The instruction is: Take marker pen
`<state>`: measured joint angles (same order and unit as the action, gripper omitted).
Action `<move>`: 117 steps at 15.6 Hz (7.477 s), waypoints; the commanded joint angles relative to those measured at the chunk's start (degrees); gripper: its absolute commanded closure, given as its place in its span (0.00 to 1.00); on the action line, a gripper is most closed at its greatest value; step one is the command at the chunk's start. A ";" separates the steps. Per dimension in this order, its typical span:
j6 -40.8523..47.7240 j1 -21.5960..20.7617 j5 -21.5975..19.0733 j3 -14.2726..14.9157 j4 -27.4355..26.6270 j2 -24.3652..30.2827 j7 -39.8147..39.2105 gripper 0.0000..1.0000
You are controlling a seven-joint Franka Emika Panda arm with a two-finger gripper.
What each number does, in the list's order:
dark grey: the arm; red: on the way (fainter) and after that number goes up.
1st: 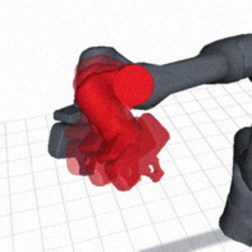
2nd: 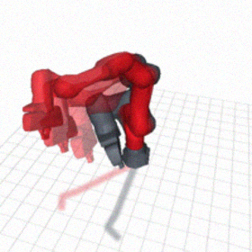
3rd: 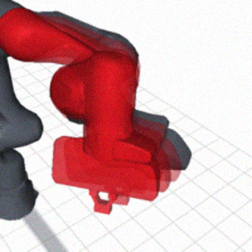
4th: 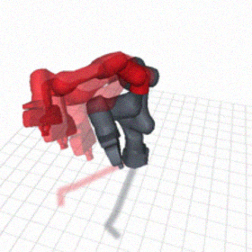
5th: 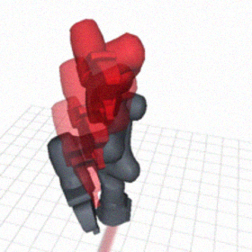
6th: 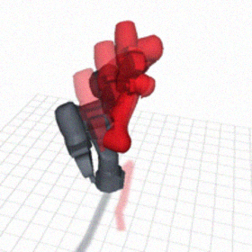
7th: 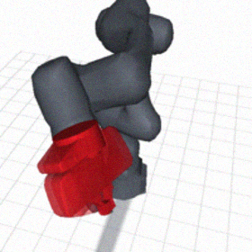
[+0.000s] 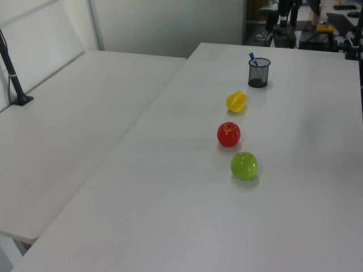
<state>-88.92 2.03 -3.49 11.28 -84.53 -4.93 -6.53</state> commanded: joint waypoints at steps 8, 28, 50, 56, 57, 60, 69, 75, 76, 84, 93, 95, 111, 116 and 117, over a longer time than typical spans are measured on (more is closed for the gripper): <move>1.73 -0.10 -3.10 0.33 -0.55 0.97 -0.94 0.00; 1.64 0.52 -6.18 0.33 -0.46 1.06 -1.47 0.00; -27.60 1.75 -6.88 7.26 -0.99 -10.70 -3.93 0.00; -39.56 1.84 -8.89 9.99 -0.99 -17.38 -3.93 0.14; -41.14 1.92 -9.68 10.08 -0.99 -18.09 -3.93 0.15; -43.44 3.15 -12.67 10.70 -1.08 -19.24 -6.11 0.25; -48.61 3.59 -16.55 10.96 -1.17 -23.45 -10.44 0.32; -50.56 3.86 -16.46 10.87 -1.08 -25.83 -10.52 0.37; -50.56 3.86 -16.46 10.87 -0.99 -26.18 -10.52 0.39; -54.17 3.94 -17.33 10.87 -1.17 -27.33 -10.52 0.71; -54.17 3.86 -17.60 10.87 -1.17 -27.33 -10.79 0.84; -54.17 3.86 -17.69 10.87 -1.17 -27.24 -10.79 0.87; -53.29 3.60 -19.27 10.08 -0.55 -12.93 -10.43 0.90; -37.67 0.79 -19.27 9.91 0.23 -10.55 -10.26 0.90; -34.08 -0.26 -19.27 9.91 0.41 -10.19 -10.17 0.89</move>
<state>-131.11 4.94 -21.57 21.02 -83.17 -17.64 -15.37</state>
